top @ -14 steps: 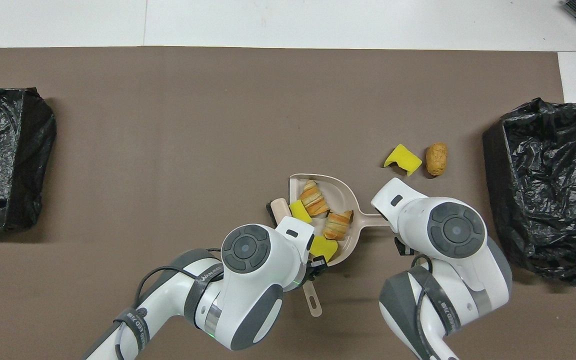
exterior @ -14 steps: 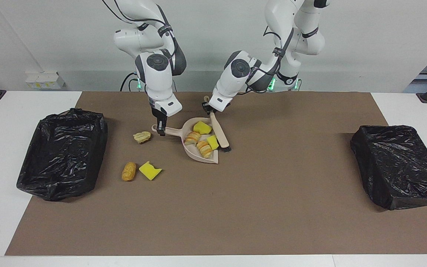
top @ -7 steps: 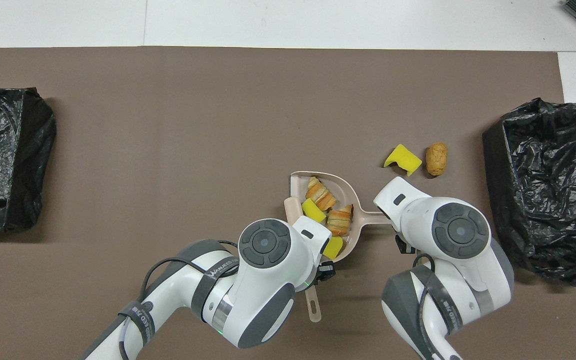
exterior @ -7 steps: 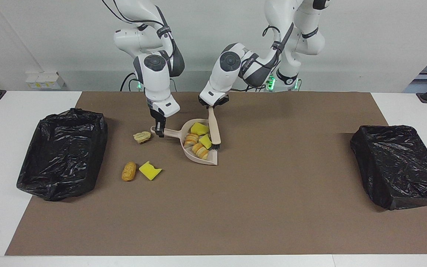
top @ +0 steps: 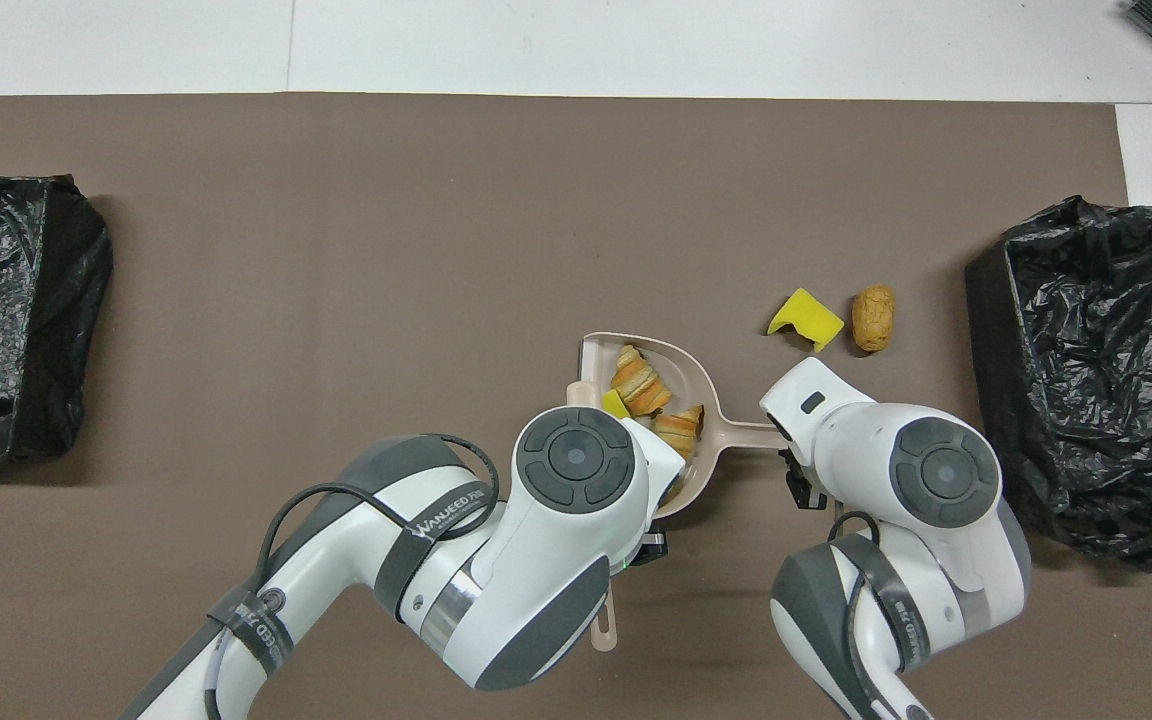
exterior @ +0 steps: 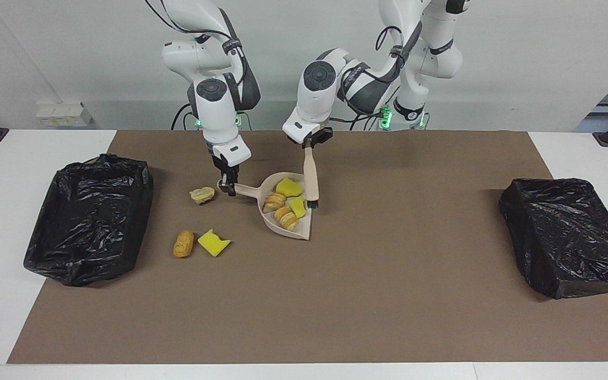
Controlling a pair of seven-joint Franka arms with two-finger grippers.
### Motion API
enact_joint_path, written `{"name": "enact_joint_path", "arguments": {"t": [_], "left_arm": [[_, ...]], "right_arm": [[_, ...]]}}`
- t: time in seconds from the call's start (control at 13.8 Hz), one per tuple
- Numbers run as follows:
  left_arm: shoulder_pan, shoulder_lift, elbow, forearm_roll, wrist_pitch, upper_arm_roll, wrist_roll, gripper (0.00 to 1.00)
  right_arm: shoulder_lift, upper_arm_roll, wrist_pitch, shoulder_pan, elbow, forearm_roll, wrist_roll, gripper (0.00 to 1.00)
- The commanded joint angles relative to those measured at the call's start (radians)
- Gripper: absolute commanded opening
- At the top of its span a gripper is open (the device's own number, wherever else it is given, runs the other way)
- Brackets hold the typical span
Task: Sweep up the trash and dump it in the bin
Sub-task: 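Carry the loaded dustpan to the black trash bag with the right gripper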
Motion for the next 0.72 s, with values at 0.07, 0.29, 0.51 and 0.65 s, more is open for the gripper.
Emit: {"name": "enact_joint_path", "arguments": {"t": [0.07,0.29,0.51,0.65], "left_arm": [[0.042,-0.006,0.110,0.074,-0.134,0.014,-0.002,0.00],[0.042,-0.005,0.125,0.112,-0.139,0.057,0.011,0.00],[0.062,-0.005,0.115,0.114,-0.129,0.065,0.015,0.00],[0.065,-0.006,0.110,0.112,-0.124,0.065,0.027,0.00]], "right_arm": [[-0.061,0.002,-0.017,-0.020,-0.019,0.086,-0.028,0.00],[-0.060,0.001,-0.098,-0.047,0.053,0.126,-0.031,0.00],[-0.061,0.001,-0.163,-0.102,0.108,0.204,-0.064,0.00],[-0.058,-0.010,-0.187,-0.153,0.145,0.266,-0.119,0.00]]}}
